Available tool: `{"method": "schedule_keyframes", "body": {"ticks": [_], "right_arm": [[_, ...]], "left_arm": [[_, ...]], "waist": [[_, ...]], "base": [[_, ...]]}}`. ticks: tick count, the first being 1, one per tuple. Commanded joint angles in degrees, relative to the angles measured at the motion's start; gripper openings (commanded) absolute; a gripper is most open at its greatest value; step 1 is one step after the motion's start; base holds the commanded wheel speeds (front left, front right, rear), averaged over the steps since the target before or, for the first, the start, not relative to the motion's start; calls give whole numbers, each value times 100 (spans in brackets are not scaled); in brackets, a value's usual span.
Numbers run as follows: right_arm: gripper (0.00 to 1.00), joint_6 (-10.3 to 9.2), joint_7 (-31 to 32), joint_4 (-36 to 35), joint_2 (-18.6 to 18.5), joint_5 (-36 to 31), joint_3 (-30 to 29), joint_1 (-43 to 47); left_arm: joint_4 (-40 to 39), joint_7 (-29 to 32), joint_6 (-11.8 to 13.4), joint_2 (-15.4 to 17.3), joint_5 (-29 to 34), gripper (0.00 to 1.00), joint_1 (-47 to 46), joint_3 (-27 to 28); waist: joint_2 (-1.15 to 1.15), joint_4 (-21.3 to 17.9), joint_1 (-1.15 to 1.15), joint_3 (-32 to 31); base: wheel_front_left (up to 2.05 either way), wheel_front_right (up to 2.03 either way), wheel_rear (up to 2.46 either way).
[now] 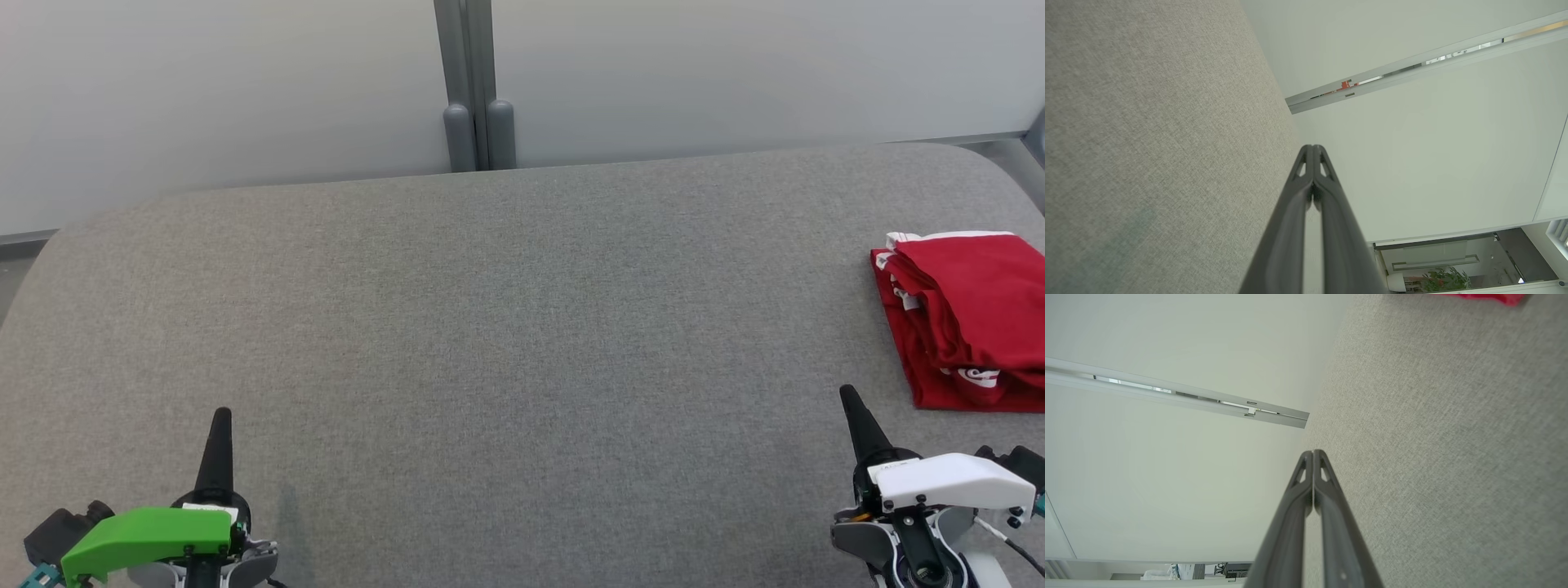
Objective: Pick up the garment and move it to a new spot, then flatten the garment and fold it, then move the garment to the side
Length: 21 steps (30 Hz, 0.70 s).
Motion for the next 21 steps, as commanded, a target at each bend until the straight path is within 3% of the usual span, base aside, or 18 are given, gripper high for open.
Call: {"method": "schedule_keyframes", "body": {"ticks": [1,21], "right_arm": [[0,2,38,-69,-34,144,-25,-133],[0,2,273,-144,-43,1101,-72,-200]], "left_arm": [[-61,38,-44,48,-139,0,-146,34],[-77,284,-44,56,-1003,0,-262,75]], "waist": [[0,1,0,1],[0,14,0,10]], "base": [[0,0,0],[0,0,0]]}}
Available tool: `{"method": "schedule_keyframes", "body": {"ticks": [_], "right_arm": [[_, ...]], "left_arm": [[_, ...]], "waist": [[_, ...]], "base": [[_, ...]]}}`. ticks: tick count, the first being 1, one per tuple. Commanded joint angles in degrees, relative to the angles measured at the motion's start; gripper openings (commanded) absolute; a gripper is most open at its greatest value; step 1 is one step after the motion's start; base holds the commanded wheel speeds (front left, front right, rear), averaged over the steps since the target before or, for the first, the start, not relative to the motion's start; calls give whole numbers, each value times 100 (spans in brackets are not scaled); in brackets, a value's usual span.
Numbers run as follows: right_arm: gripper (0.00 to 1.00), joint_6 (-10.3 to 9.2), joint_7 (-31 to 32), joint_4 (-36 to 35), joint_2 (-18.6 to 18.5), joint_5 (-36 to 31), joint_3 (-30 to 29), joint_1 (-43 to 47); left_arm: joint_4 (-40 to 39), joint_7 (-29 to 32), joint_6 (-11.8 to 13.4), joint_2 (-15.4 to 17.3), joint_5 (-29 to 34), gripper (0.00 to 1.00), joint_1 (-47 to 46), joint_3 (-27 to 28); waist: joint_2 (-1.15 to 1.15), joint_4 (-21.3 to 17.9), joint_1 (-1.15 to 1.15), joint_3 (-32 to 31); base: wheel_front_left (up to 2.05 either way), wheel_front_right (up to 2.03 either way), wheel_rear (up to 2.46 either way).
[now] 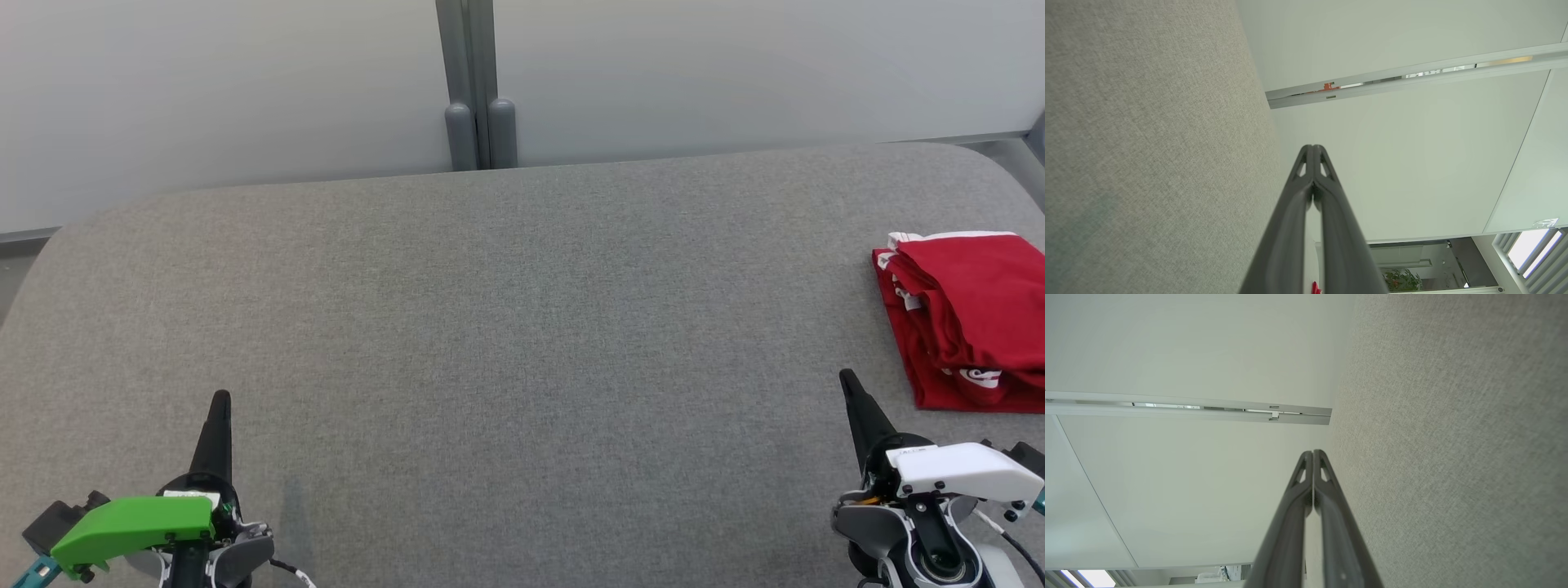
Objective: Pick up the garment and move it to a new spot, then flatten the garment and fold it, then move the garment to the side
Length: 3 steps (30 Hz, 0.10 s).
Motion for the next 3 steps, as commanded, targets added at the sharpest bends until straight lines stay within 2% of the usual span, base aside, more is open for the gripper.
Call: {"method": "schedule_keyframes", "body": {"ticks": [1,3], "right_arm": [[0,3,38,-50,-34,127,-18,-99],[0,3,57,-56,-34,217,-22,-107]], "left_arm": [[-42,40,-28,47,-126,0,-121,34],[-43,59,-29,47,-198,0,-132,38]], "waist": [[0,1,0,0],[0,3,0,1]], "base": [[0,0,0],[0,0,0]]}}
